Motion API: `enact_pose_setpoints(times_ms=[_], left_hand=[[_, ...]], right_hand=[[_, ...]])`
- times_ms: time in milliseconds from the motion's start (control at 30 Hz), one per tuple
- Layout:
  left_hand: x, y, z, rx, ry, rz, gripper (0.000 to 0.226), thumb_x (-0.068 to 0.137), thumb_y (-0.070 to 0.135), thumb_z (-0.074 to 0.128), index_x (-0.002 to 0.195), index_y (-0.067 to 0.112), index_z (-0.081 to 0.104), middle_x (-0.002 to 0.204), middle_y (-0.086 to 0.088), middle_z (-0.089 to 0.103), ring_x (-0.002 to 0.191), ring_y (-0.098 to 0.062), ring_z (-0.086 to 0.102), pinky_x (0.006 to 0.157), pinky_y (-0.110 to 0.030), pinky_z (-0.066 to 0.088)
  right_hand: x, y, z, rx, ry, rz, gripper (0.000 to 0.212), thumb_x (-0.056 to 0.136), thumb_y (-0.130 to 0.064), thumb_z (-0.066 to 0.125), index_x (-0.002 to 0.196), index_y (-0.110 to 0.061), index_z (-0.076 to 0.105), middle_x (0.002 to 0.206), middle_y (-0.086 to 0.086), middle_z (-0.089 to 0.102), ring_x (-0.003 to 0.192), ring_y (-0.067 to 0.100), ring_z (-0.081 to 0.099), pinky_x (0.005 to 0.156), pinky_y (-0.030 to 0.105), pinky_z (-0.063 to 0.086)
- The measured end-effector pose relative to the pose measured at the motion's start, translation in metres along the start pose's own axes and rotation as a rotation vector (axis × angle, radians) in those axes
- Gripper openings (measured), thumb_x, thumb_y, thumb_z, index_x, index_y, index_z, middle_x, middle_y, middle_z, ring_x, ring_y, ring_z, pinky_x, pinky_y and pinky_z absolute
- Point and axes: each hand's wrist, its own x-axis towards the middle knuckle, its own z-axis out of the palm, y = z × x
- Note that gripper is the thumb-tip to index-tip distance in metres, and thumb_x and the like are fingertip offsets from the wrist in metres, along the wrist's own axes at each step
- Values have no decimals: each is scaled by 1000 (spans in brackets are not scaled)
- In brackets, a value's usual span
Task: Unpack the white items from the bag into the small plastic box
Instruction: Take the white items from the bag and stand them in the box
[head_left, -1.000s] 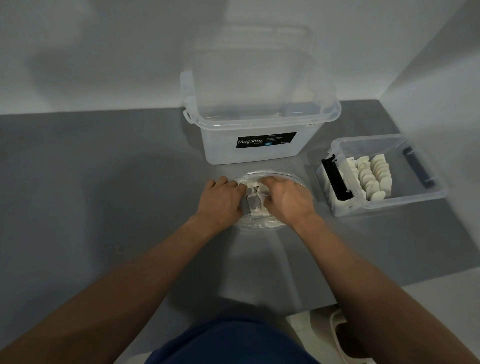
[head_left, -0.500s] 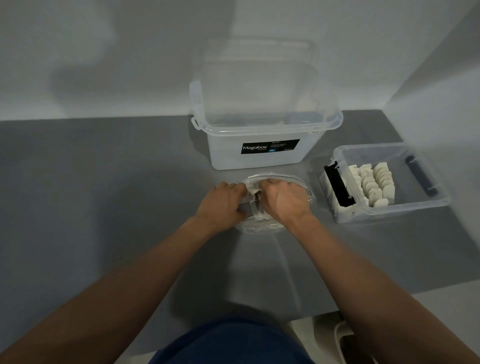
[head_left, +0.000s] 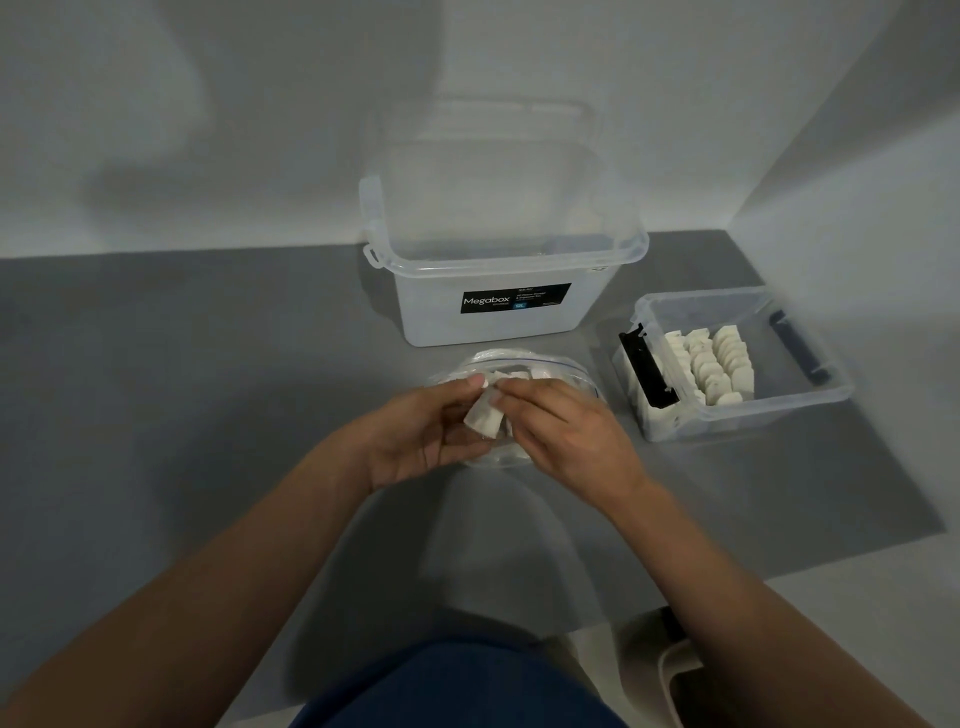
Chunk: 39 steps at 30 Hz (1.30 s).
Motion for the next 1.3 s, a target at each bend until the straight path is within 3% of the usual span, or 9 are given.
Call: enact_pose_setpoints(times_ms=[167, 267, 433, 600, 700, 867, 1033, 1200, 1300], left_hand=[[2, -3, 6, 35, 24, 116, 34, 92, 11, 64, 126, 6, 64, 108, -10, 70, 94, -16, 69, 74, -26, 60], [3, -3, 10, 97, 61, 167, 33, 89, 7, 67, 122, 6, 65, 106, -11, 71, 91, -18, 69, 78, -30, 60], [0, 1, 20, 144, 121, 270, 30, 87, 2, 69, 117, 6, 67, 112, -21, 69, 100, -35, 65, 91, -47, 53], [-1, 1, 27, 243, 115, 380, 23, 88, 2, 68, 103, 19, 73, 99, -13, 71, 91, -31, 67, 79, -39, 54], [-1, 0, 32, 299, 127, 399, 23, 90, 4, 67, 107, 19, 73, 102, -14, 72, 92, -27, 68, 83, -42, 55], [6, -2, 41, 269, 137, 398, 26, 92, 4, 63, 118, 8, 67, 113, -22, 69, 97, -29, 68, 87, -44, 55], [16, -3, 54, 136, 127, 353, 23, 95, 2, 56, 117, 2, 62, 105, -20, 69, 93, -28, 66, 69, -33, 59], [29, -5, 71, 73, 162, 347, 21, 95, 3, 56, 116, 3, 60, 103, -18, 70, 95, -32, 66, 88, -49, 57], [35, -2, 85, 112, 184, 368, 23, 95, 5, 57, 117, 3, 59, 101, -17, 71, 93, -30, 67, 91, -50, 54]], right_hand=[[-5, 2, -6, 40, -49, -36, 31, 90, -1, 66, 119, -8, 72, 129, 7, 67, 109, 23, 67, 94, 36, 55], [-7, -2, -14, 157, -17, 56, 34, 89, 3, 62, 119, -8, 72, 133, 6, 64, 119, 20, 64, 97, 32, 53], [6, -15, -27, 596, 218, 599, 33, 92, -1, 67, 121, -16, 71, 127, -5, 63, 103, 16, 70, 85, 33, 59], [27, -6, -37, 1125, 82, 1108, 17, 93, -18, 73, 109, -15, 75, 103, 8, 76, 90, 24, 73, 83, 41, 60], [29, -2, -43, 1100, -7, 1112, 12, 90, -10, 73, 102, -9, 77, 96, 15, 76, 86, 25, 73, 85, 44, 61], [29, 4, -57, 1103, 77, 1133, 6, 90, -3, 71, 96, -4, 74, 86, 12, 74, 75, 19, 71, 76, 37, 61], [26, 15, -69, 1079, 137, 1128, 9, 89, 3, 69, 89, -7, 68, 69, 3, 66, 70, 13, 64, 77, 38, 61], [21, 35, -87, 1019, 140, 1119, 7, 88, -2, 73, 93, -7, 71, 81, 15, 72, 76, 22, 68, 77, 41, 61], [18, 51, -109, 790, 69, 1017, 3, 88, -14, 77, 90, -15, 76, 89, 5, 76, 79, 15, 71, 79, 34, 61]])
